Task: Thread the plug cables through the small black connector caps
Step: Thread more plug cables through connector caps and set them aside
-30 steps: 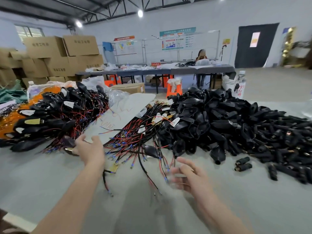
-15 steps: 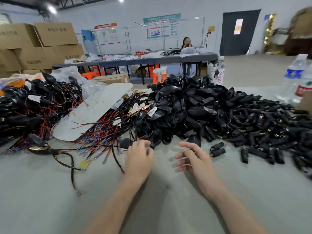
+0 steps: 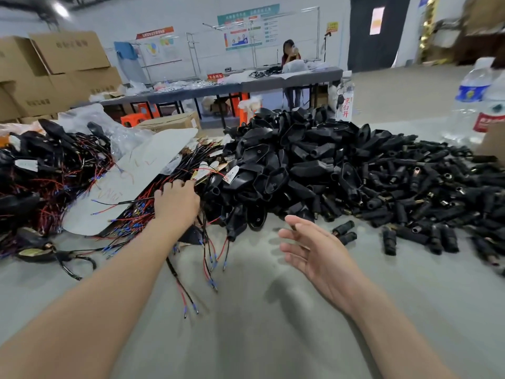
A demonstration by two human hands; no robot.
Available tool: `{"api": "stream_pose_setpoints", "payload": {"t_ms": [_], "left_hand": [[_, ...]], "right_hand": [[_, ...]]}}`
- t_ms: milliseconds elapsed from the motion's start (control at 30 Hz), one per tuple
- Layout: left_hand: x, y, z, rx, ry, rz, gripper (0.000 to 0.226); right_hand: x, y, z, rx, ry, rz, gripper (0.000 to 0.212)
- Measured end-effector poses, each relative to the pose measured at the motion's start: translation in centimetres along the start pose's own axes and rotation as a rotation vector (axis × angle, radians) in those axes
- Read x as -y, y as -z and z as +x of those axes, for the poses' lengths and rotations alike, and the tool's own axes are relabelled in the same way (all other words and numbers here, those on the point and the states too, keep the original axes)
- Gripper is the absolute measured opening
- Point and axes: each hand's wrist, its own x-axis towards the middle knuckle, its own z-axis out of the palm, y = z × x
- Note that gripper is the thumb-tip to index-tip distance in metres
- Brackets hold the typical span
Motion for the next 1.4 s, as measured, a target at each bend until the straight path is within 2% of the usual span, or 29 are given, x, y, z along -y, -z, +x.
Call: {"api": "stream_pose_setpoints", "payload": {"t_ms": [100,200,300,400,500,600,733,833,933,1033,1267,1400], "left_hand": [[1.2,-0.6,1.5,0.141,0.030,0.076,0.032],[1.4,-1.1,1.7,0.079,0.005,0.090,0.025],[0.8,0.2,1.7,-0.015,0.023,-0.020,0.026],[0.0,3.3,2.5,0.010,0.109,-0.412,0.033],[-0.8,7.5,3.7,0.179,0.308,-1.102,0.024],[-0.7,10.7,3.8,0.358,0.455,-1.665,0.029],[-1.2,11.7,1.2,0.571,0.592,-2.084,0.023],[-3.0,10.8,-2.0,0.677,0.644,-2.306,0.021],[-5.2,8.7,-5.7,0.772,0.720,-2.380,0.022],[-6.9,6.3,-8.8,0.791,0.699,-2.417,0.029],[-8.2,2.3,-12.3,0.570,0.598,-2.485,0.029],[-7.3,1.6,-11.9,0.343,0.641,-2.352,0.031]], "right_hand": [[0.2,0.1,0.0,-0.101,0.193,-0.063,0.026],[0.4,0.7,-0.1,-0.281,0.435,-0.267,0.037],[0.1,1.6,0.0,-0.456,0.548,-0.494,0.035],[0.1,2.3,0.2,-0.541,0.569,-0.687,0.032],[0.1,2.7,0.2,-0.596,0.604,-0.962,0.030],[-0.1,3.2,0.0,-0.607,0.556,-1.206,0.030],[-0.5,2.9,0.1,-0.455,0.533,-1.420,0.036],[-1.5,2.2,0.6,-0.340,0.511,-1.694,0.042],[-2.2,2.1,0.9,-0.271,0.423,-1.840,0.042],[-2.1,2.0,0.8,-0.333,0.395,-1.843,0.037],[-1.2,2.3,0.7,-0.514,0.400,-1.796,0.027],[-1.1,2.4,1.5,-0.515,0.366,-1.782,0.035]]}}
